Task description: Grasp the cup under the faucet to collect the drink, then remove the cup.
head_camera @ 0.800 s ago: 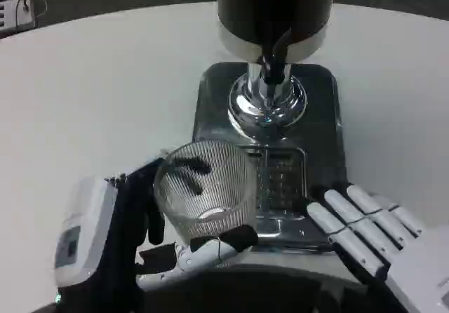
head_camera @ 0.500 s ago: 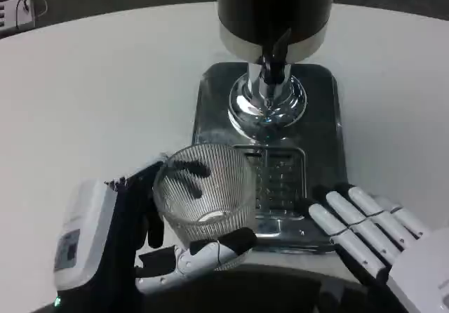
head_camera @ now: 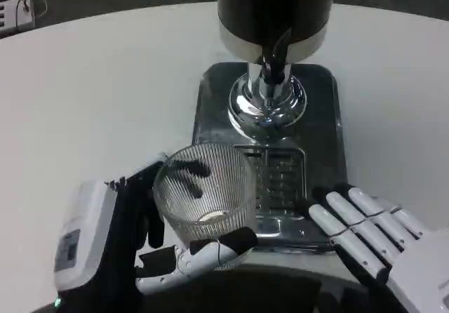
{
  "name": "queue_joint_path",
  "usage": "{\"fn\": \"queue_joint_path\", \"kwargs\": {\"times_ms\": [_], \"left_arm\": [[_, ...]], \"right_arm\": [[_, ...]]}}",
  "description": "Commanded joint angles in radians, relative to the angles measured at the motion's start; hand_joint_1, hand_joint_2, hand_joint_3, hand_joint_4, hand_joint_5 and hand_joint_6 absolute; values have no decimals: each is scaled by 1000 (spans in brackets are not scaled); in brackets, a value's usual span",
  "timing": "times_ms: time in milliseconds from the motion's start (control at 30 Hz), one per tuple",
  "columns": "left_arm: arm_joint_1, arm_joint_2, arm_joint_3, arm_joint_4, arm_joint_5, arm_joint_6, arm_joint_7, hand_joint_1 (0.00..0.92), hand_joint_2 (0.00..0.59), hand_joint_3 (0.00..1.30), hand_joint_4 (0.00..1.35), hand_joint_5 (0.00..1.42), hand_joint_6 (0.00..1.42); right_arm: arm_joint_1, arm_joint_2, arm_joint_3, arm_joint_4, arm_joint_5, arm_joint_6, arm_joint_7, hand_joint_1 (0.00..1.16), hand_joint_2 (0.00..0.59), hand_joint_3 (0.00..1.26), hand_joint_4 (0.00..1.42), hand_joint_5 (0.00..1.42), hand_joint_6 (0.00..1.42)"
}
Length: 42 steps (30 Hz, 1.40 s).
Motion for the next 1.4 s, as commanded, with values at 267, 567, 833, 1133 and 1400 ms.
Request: {"fn": "queue_joint_path", "kwargs": {"times_ms": [267, 567, 833, 1133, 1400], "left_arm": [[-86, 11, 33, 74, 3, -22, 34, 794, 0, 1104, 1158, 1261, 1380], [-202, 32, 22, 223, 45, -20, 68, 794, 0, 1104, 1144, 1261, 1380], [-326, 5, -42, 365, 134, -1, 152, 794, 0, 1104, 1144, 1249, 1363], [-474, 11, -70, 580, 120, -10, 199, 794, 0, 1092, 1144, 1247, 1363], [-654, 24, -101, 797, 109, -30, 241, 794, 0, 1092, 1144, 1247, 1363]], "right_arm": [[24, 7, 0, -35, 11, 4, 15, 362, 535, 95, 73, 73, 210], [53, 9, -19, -58, 9, 12, 22, 362, 535, 95, 74, 79, 214], [65, 15, -25, -61, 8, 14, 19, 362, 535, 95, 74, 83, 215], [83, 30, -44, -73, 17, 16, 22, 362, 535, 95, 74, 84, 215], [95, 30, -53, -76, 22, 15, 24, 362, 535, 95, 74, 84, 215]]}}
